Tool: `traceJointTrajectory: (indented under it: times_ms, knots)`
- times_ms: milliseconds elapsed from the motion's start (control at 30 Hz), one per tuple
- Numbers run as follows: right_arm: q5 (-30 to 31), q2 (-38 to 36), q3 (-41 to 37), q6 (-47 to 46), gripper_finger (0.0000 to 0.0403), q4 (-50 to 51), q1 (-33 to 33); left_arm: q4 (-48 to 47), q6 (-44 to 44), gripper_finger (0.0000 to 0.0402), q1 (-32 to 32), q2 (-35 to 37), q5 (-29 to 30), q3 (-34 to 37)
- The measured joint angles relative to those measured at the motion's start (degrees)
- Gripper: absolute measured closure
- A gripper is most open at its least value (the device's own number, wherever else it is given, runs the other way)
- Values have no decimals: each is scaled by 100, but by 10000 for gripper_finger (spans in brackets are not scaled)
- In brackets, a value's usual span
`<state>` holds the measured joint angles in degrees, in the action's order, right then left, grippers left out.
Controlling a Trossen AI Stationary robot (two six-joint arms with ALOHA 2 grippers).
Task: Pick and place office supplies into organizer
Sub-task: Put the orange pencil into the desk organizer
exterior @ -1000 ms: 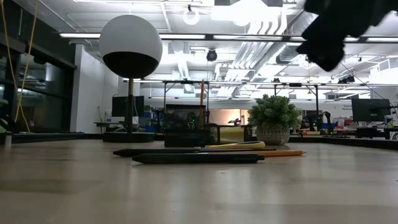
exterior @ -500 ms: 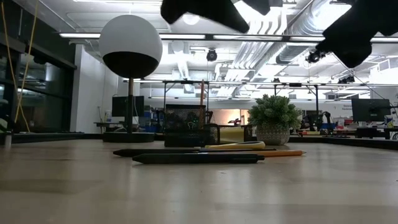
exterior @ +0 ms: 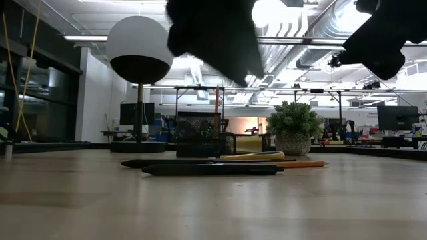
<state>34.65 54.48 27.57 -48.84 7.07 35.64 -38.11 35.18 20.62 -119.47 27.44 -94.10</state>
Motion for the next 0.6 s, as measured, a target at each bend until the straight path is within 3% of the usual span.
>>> traceJointTrajectory:
  times_ms: [267,400,600]
  knots:
    - [156,0,0,-455,279,4,0,168,-21,243,131,-78,-142,46]
    - [261,0,0,-467,279,-7,0,491,52,243,120,-80,-812,296]
    - [81,0,0,70,279,-9,0,-63,1174,243,145,35,-875,421]
